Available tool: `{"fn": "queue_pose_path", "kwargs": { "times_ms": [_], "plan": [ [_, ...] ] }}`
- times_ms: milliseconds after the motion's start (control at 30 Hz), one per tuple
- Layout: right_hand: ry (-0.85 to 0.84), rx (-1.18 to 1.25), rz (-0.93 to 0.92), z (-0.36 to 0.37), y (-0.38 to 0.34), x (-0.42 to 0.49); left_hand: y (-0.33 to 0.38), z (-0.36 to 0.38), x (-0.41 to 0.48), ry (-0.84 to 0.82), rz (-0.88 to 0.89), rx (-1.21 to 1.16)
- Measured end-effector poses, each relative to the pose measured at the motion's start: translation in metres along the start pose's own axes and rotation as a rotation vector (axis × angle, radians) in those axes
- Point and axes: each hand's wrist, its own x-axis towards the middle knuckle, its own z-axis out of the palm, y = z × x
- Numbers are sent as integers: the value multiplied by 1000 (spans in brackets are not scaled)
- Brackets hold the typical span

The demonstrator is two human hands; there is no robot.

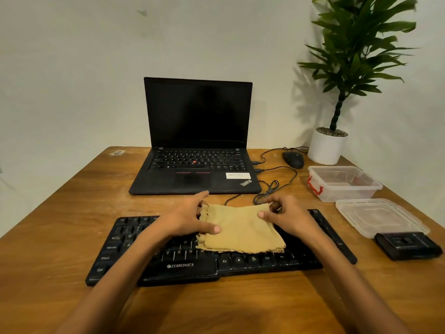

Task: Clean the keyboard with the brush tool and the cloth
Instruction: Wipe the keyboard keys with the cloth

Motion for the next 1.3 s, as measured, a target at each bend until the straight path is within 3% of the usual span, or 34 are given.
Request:
{"fn": "queue_pose_path", "kwargs": {
  "times_ms": [200,400,667,833,967,1133,1300],
  "plan": [
    [69,-76,-75,3,3,-2,-5,0,0,18,69,60],
    [202,180,-254,-13,-5,-23,-9,-1,-12,304,368,-124],
    [158,71,-539,-15,22,-65,-30,-3,-36,171,486,-123],
    [68,-58,-515,-4,35,-79,-34,-2,-40,97,453,-20],
    [55,-4,-447,-5,30,-83,-29,-5,-42,24,383,-43],
    [118,-31,-351,-3,16,-70,-20,-5,-31,193,400,-89],
    [58,-220,-279,-1,17,-59,-22,-5,-19,-46,351,163]
  ]
}}
